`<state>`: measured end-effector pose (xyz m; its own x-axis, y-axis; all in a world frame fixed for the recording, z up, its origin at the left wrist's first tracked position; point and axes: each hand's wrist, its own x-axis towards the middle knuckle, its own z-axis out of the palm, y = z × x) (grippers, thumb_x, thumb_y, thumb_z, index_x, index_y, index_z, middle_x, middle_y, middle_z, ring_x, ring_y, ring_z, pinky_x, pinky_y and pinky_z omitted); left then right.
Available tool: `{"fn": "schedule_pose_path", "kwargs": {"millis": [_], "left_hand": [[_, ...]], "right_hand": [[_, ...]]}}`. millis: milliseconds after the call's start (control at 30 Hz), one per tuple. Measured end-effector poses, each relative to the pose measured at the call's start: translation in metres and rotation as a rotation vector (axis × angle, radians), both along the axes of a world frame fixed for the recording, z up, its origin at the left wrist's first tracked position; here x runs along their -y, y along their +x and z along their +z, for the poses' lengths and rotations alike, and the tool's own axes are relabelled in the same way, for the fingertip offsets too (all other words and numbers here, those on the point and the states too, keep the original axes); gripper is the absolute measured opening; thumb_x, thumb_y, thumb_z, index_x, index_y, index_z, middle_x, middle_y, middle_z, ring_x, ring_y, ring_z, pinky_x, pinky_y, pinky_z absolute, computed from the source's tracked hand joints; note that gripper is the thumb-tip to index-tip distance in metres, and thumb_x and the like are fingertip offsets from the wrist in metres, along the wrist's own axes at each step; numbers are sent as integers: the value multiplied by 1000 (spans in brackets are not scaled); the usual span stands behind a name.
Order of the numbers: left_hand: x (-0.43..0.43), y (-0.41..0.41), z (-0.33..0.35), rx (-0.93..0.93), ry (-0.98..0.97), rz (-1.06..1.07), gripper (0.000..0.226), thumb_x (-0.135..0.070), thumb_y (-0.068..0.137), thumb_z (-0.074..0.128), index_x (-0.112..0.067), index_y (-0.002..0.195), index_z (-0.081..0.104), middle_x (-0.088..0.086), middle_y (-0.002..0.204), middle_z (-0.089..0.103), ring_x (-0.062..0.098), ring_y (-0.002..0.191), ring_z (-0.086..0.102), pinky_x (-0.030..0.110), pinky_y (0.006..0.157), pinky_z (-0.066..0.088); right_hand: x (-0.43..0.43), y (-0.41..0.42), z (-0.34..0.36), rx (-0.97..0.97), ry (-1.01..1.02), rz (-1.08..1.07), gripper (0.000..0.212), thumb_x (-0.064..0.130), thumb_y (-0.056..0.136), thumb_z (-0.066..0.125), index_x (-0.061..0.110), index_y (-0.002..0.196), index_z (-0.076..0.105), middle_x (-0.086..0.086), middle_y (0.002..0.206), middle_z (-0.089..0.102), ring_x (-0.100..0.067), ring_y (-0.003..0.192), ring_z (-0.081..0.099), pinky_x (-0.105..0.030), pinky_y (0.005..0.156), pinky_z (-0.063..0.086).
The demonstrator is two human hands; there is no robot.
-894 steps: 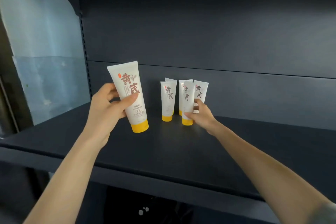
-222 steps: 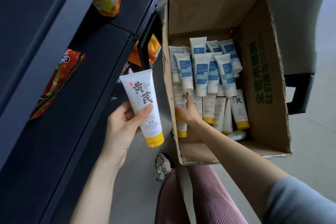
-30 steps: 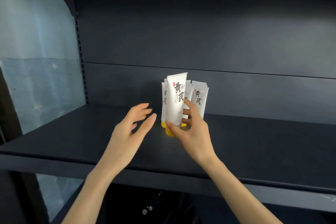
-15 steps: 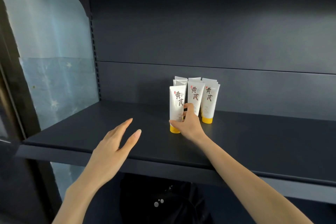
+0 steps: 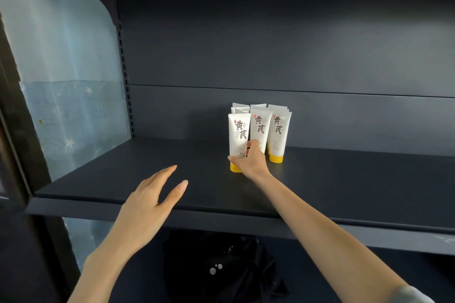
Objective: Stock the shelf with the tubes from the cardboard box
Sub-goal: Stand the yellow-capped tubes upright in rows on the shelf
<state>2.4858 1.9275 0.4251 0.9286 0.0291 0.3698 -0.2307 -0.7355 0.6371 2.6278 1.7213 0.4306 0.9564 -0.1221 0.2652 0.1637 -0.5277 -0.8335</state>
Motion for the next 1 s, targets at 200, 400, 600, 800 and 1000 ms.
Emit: {"fn": "schedule_pose_path", "kwargs": {"millis": [200,400,600,800,1000], "left_hand": [[3,-2,-2,24,-13,-59,67,-64,79,35,-38,142,33,-17,146,36,4,137,27,32,108,30],[32,-3,-4,94,46,-103,58,-54,89,40,-30,142,36,-10,146,39,9,136,31,31,109,27],[47,5,-15,120,320,-58,88,-77,77,14,-24,145,33,-5,152,32,15,140,27,47,116,18],[83,-6,-14,96,437,-21,102,-76,63,-5,-26,148,22,-7,156,20,14,144,15,45,117,10],[152,-26,-17,108,471,-88,101,-77,65,-3,-26,149,21,-6,156,20,15,143,16,48,116,11]], "right_hand": [[26,-24,7,11,29,-2,61,28,89,64,8,138,32,-7,133,44,-20,116,49,-26,83,42],[81,-81,10,87,-347,-100,55,42,97,46,19,144,32,-4,144,38,-22,130,40,-39,98,40],[140,-138,-1,43,-729,-226,68,57,95,28,22,152,14,1,160,10,-18,148,4,-45,119,10],[198,-192,-12,-56,-835,-324,73,64,90,17,27,152,4,5,160,-5,-17,148,-6,-46,118,2],[268,-257,-29,-148,-857,-427,92,78,74,-6,29,152,2,6,160,-5,-17,148,-5,-47,117,3]]}}
